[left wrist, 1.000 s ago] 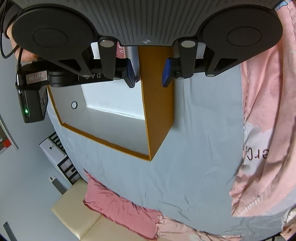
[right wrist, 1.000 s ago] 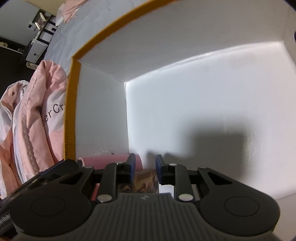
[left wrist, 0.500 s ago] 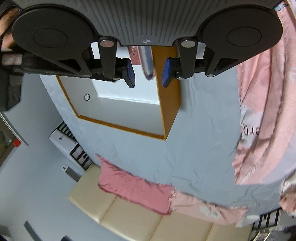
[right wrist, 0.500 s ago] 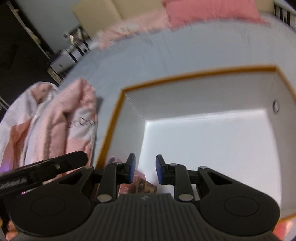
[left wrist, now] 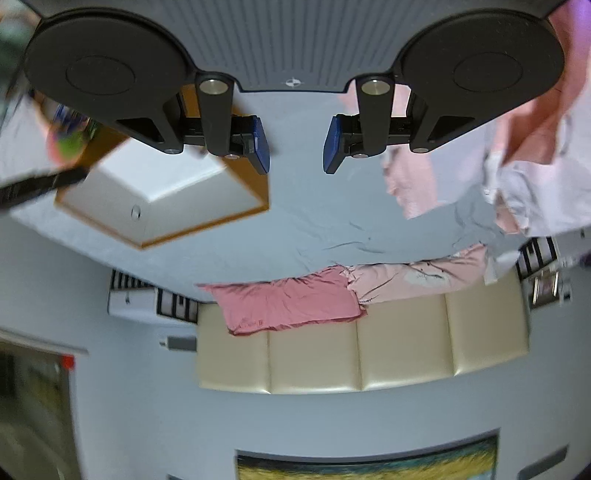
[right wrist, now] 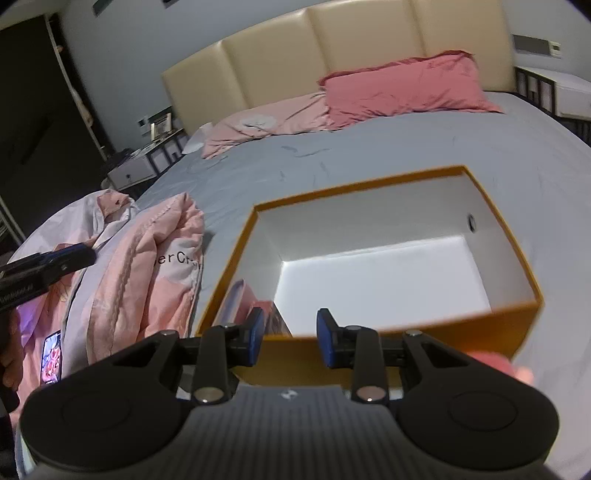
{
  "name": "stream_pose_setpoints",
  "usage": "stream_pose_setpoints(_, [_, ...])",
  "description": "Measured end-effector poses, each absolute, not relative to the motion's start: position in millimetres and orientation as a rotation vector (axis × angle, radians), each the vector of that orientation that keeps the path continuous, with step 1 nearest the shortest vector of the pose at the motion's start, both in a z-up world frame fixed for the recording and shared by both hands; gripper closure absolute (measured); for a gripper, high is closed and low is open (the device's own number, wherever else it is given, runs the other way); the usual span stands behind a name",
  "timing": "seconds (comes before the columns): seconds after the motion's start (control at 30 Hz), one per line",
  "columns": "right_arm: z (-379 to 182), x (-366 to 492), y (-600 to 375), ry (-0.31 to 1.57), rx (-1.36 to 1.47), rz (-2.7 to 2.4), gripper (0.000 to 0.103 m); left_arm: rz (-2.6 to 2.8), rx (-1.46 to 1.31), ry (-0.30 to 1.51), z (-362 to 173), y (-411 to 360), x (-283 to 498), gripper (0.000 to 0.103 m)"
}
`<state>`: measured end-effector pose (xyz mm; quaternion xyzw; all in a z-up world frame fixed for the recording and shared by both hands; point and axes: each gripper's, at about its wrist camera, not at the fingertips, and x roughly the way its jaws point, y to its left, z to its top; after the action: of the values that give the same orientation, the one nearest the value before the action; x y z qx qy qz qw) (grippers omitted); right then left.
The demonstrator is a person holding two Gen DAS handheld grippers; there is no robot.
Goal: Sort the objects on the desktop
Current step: 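Withdraw both tools up from the orange box, then grasp the dark grey box with the left tool while the right tool grasps the gold box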
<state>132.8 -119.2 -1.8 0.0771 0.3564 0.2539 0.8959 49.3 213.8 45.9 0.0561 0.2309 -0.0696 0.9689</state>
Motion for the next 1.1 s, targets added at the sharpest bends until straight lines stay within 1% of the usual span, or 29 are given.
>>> stream_pose_setpoints(0.13, [-4.4,116.9,-120.1,0.753,0.167,0.49,0.068,-0.164,0.179,0.5,27.8,235.9,35.6,0.067])
stream_pose_setpoints(0.33, [2.9,107.0,-95.5,0.736,0.1,0.489,0.068,-0.149,0.138,0.579,-5.7,266.6,24.8,0.067])
stream_pose_setpoints(0.5, [5.8,107.1,-72.5,0.735,0.062,0.511,0.068,-0.146,0.157,0.582,-19.7,280.0,19.3,0.067])
stream_pose_setpoints(0.63, [7.1,104.5,-56.8,0.723,0.022,0.53,0.068,-0.169,0.152,0.573,-17.7,285.5,17.2,0.067])
stream_pose_setpoints(0.73, [7.6,102.1,-50.9,0.713,-0.003,0.542,0.066,-0.211,0.171,0.539,-3.3,281.7,12.8,0.067])
stream_pose_setpoints(0.93, [-4.5,103.5,-41.9,0.76,-0.073,0.548,0.066,-0.319,0.216,0.506,24.7,261.3,19.8,0.067])
stream_pose_setpoints(1.0, [-8.6,103.4,-40.8,0.774,-0.112,0.542,0.066,-0.354,0.278,0.491,30.5,248.6,23.3,0.061])
stream_pose_setpoints(1.03, [-10.5,102.9,-41.0,0.784,-0.133,0.539,0.066,-0.374,0.311,0.49,32.3,241.2,26.1,0.051])
stream_pose_setpoints(1.1, [-13.0,102.9,-43.7,0.803,-0.163,0.534,0.066,-0.432,0.375,0.516,32.8,224.9,33.9,0.05])
